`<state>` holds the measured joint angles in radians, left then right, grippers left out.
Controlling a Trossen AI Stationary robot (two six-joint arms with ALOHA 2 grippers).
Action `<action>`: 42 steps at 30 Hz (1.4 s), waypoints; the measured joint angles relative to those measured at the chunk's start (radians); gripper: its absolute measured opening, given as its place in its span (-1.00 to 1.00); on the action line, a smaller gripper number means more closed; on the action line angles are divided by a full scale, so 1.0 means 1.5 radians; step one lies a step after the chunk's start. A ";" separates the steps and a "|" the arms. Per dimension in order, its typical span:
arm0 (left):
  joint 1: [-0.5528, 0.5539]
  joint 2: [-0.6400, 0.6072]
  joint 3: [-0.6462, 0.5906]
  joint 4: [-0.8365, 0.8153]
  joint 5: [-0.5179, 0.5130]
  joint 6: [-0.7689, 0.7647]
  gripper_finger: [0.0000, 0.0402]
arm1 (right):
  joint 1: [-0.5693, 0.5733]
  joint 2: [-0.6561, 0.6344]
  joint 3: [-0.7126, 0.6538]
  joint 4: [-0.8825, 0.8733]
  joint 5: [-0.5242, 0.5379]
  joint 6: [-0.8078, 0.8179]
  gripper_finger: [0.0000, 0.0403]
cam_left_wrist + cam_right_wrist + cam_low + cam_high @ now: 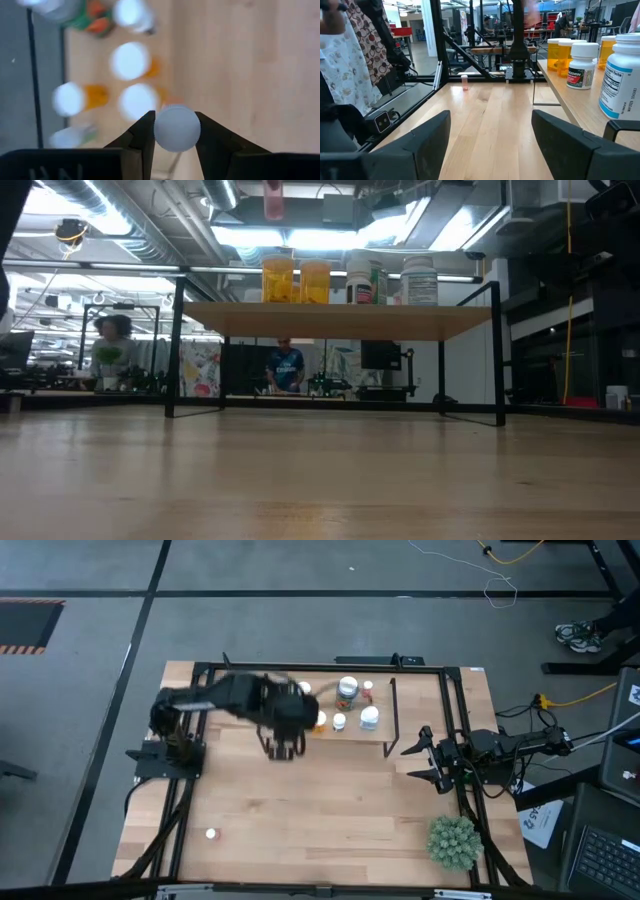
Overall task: Pick and place medicine bottles onto shelf by color
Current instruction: Put the bottom pink pill bottle on the shelf
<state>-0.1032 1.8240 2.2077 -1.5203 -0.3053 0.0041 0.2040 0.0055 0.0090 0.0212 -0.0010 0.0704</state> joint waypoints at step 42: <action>0.346 -0.273 -0.333 0.200 0.213 0.231 -0.46 | 0.000 0.000 0.000 0.000 0.000 0.000 0.40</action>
<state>0.4163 1.4143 1.7089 -1.2203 0.0147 0.3500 0.2039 0.0059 0.0090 0.0212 -0.0010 0.0703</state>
